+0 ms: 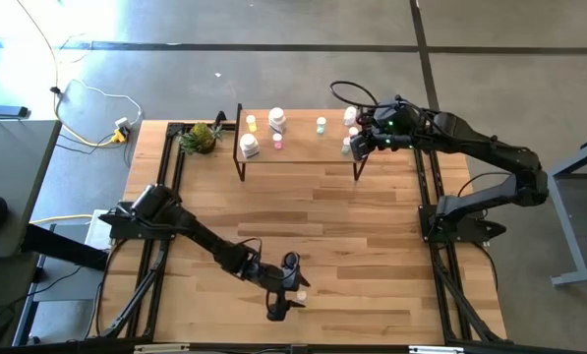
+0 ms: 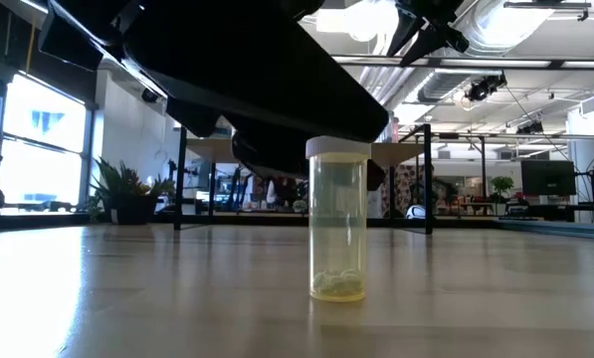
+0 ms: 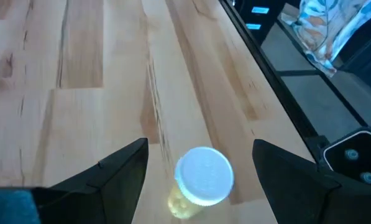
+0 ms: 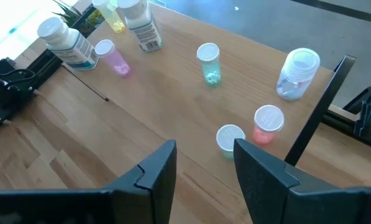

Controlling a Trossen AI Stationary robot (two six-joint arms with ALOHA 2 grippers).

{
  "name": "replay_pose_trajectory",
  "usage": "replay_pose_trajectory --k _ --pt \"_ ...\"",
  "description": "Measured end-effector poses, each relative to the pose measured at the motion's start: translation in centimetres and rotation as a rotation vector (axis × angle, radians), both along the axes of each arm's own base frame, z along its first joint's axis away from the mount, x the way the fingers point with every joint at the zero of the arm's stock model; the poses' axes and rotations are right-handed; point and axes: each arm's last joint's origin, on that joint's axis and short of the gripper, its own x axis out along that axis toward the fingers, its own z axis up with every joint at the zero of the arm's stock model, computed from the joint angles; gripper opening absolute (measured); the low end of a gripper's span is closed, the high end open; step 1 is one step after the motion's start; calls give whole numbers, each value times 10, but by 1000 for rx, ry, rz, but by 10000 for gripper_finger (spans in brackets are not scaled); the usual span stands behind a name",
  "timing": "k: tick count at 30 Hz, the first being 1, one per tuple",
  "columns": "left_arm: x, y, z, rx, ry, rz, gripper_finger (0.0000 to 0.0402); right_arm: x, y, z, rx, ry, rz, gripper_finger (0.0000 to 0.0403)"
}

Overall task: Pick and place medicine bottles onto shelf by color
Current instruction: Put the yellow medicine bottle on the shelf

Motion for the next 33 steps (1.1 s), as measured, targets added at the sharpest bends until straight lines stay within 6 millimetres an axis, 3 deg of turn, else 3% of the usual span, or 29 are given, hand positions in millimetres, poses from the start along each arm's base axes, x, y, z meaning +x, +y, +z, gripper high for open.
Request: replay_pose_trajectory --k 7,25,33 --pt "1 2 0 12 -6 34 268 0 0 0 -4 3 2 152" --pt "1 4 -1 42 -4 43 106 0 0 0 -6 4 5 152" --pt "6 20 6 -42 -11 136 117 0 0 0 -12 9 12 152"
